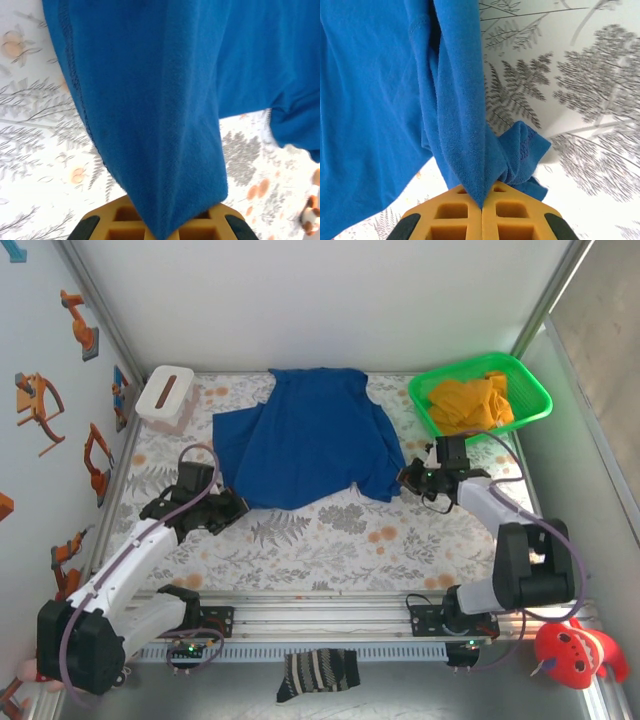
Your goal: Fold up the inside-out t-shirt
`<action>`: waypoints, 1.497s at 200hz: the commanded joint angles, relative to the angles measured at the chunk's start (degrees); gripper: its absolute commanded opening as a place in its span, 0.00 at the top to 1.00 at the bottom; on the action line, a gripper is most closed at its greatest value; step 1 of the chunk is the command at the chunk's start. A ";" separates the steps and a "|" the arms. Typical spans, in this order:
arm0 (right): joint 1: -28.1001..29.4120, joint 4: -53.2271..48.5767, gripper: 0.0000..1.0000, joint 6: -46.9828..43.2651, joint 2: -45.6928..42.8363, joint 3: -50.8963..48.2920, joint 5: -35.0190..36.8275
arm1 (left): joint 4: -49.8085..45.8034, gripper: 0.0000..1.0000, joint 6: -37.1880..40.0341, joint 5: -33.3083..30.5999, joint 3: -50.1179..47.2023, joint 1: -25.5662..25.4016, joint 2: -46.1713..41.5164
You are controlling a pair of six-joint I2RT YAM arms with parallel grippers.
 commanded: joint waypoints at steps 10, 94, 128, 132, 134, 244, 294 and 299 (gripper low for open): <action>0.33 -15.15 1.00 -3.07 -4.55 0.53 9.05 | -4.96 0.66 0.73 -1.50 -0.84 -0.34 -0.94; 0.16 -25.24 0.66 -2.18 -9.56 2.29 20.12 | -6.35 0.07 12.23 -6.20 21.39 8.99 16.42; 0.16 -25.58 0.52 -2.53 -13.06 5.08 19.76 | -6.56 0.07 18.19 -9.19 37.42 10.27 34.11; 0.22 -25.14 0.52 -2.59 -13.26 5.36 19.29 | -6.65 0.08 18.81 -9.44 39.10 10.36 36.09; 0.24 -24.86 0.52 -2.67 -13.34 5.54 18.87 | -6.64 0.08 19.00 -9.53 40.03 10.39 37.19; 9.40 -0.49 0.63 4.88 6.70 7.40 8.39 | -4.28 0.13 15.98 -1.26 68.02 9.49 70.86; 9.75 0.99 0.65 7.20 12.60 5.07 13.45 | -4.93 0.14 11.90 -0.59 71.47 11.12 77.09; 9.75 0.58 0.65 7.21 13.02 5.17 14.13 | -5.29 0.14 11.28 -0.69 71.68 11.57 77.53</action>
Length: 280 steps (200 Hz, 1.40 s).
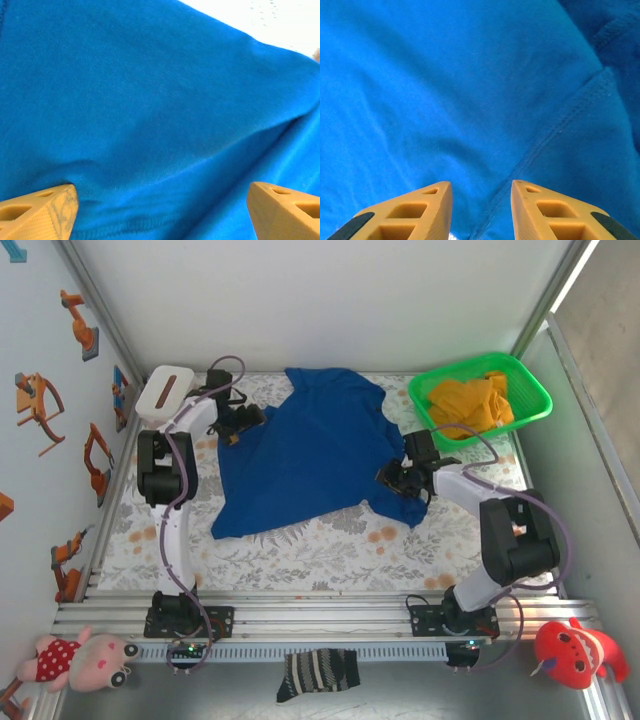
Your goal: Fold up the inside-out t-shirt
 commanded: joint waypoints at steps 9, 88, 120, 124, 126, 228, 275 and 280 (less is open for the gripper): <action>-0.09 -0.60 0.65 1.92 2.42 -0.67 5.33 | -1.64 0.14 -4.47 0.90 2.11 2.48 3.13; -0.59 -7.27 0.65 1.04 10.91 7.01 9.62 | -0.88 0.17 -7.54 -1.10 -12.89 11.88 -4.55; -0.62 -10.68 0.65 -0.92 20.13 18.02 8.62 | 1.63 0.17 -9.07 -1.57 -25.45 15.07 -13.31; -0.56 -10.97 0.65 -1.12 21.16 19.52 8.26 | 1.76 0.17 -9.38 -1.58 -27.01 15.52 -14.43; -0.59 -11.19 0.65 -1.16 21.90 20.34 8.23 | 1.83 0.17 -9.63 -1.61 -27.73 15.61 -14.94; -2.93 -28.81 0.63 -13.77 45.88 69.53 4.99 | 8.21 0.16 -26.31 -1.72 -62.66 1.22 -52.46; -1.88 -24.84 0.62 -16.60 30.12 57.04 -1.77 | 3.22 0.12 -20.05 -7.50 -52.40 -3.58 -56.51; -1.45 -23.65 0.62 -16.18 28.11 54.42 -2.16 | 3.02 0.11 -18.60 -8.10 -50.62 -3.51 -54.96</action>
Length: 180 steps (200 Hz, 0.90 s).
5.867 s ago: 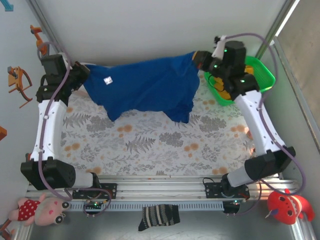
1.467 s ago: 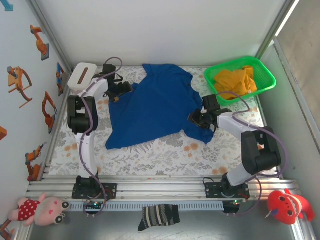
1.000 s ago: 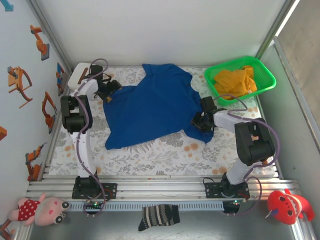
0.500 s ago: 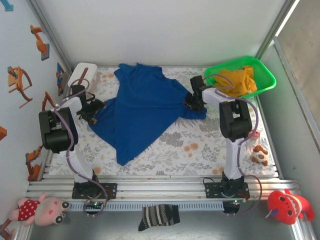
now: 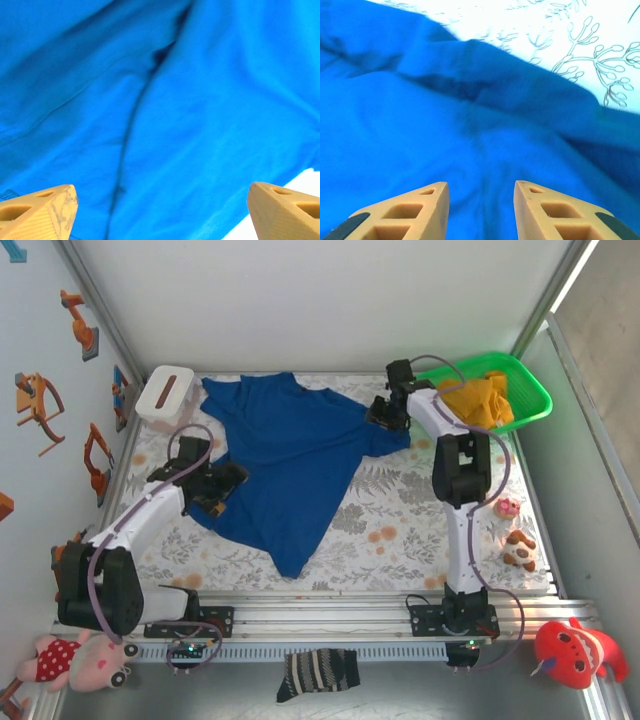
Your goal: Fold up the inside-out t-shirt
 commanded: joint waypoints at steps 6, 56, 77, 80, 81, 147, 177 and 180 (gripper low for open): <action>2.24 2.79 0.62 -1.24 -12.60 -10.02 -4.53 | -2.73 0.10 6.03 -4.37 9.41 0.27 4.91; 8.66 15.47 0.62 7.38 -19.95 -27.66 -3.01 | -3.15 0.10 16.22 0.80 23.90 3.91 23.74; 9.79 19.69 0.63 10.84 -17.86 -29.36 -3.32 | -3.69 0.10 18.19 1.95 24.95 4.81 28.09; 9.83 20.18 0.63 11.23 -17.42 -29.37 -3.43 | -3.70 0.10 18.25 1.93 24.79 4.96 28.40; 9.88 20.39 0.63 11.37 -17.29 -29.37 -3.41 | -3.70 0.10 18.29 1.95 24.71 4.98 28.51; 9.52 18.13 0.63 13.55 -4.33 -21.05 -1.63 | 2.29 0.10 16.13 4.18 13.05 6.52 27.91; 6.91 13.95 0.63 13.12 0.42 -15.88 -1.10 | 4.61 0.10 15.91 6.46 8.29 7.02 26.14; 6.55 13.54 0.63 12.91 0.82 -15.48 -1.19 | 4.69 0.10 15.92 6.64 7.83 7.08 25.97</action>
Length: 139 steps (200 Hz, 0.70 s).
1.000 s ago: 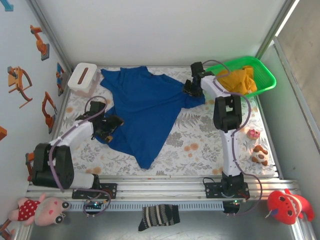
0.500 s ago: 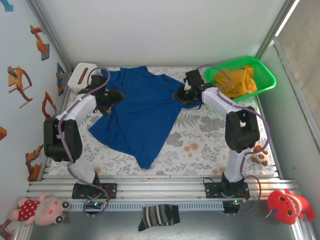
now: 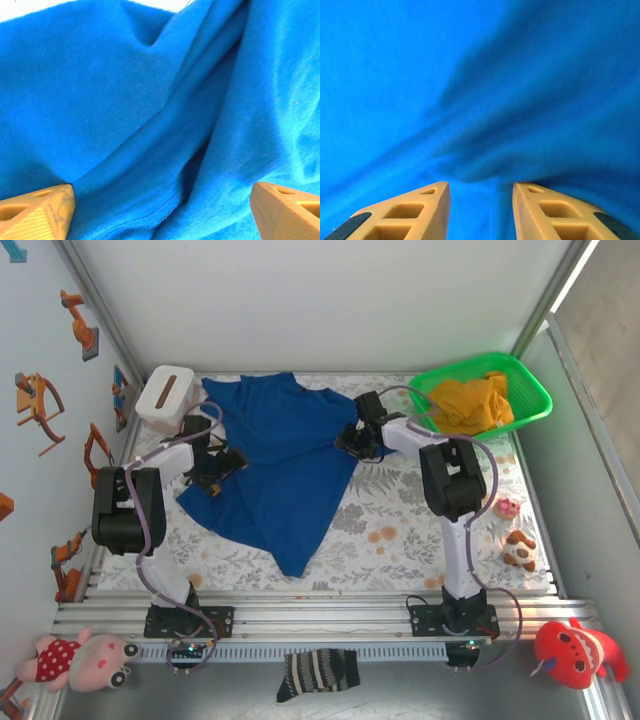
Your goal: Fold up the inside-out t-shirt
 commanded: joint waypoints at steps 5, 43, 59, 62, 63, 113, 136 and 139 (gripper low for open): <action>-3.27 -5.67 0.63 0.11 4.48 4.59 1.84 | 0.04 0.10 0.26 2.58 -4.74 0.36 -1.36; -7.19 -14.08 0.63 -2.90 10.38 15.06 2.81 | 1.03 0.10 -0.26 3.19 -11.26 0.28 -3.26; -8.77 -17.42 0.63 -4.06 13.19 20.34 3.28 | 2.02 0.11 -1.90 3.61 -14.95 -0.23 -5.13; -8.97 -18.03 0.63 -4.31 13.71 21.35 3.45 | 2.23 0.11 -2.37 3.70 -15.62 -0.45 -5.52; -8.99 -18.26 0.63 -4.35 13.80 21.71 3.48 | 2.32 0.11 -2.48 3.79 -15.83 -0.53 -5.66; -12.40 -25.61 0.63 -7.87 20.72 35.10 5.39 | 5.05 0.11 -13.93 1.53 -23.26 -10.35 -13.55; -14.15 -26.95 0.63 -9.87 21.86 37.92 5.41 | 4.67 0.10 -19.47 0.08 -23.65 -15.52 -16.69; -14.38 -26.93 0.63 -10.00 21.73 38.06 4.99 | 4.53 0.10 -19.90 -0.23 -23.55 -15.94 -17.13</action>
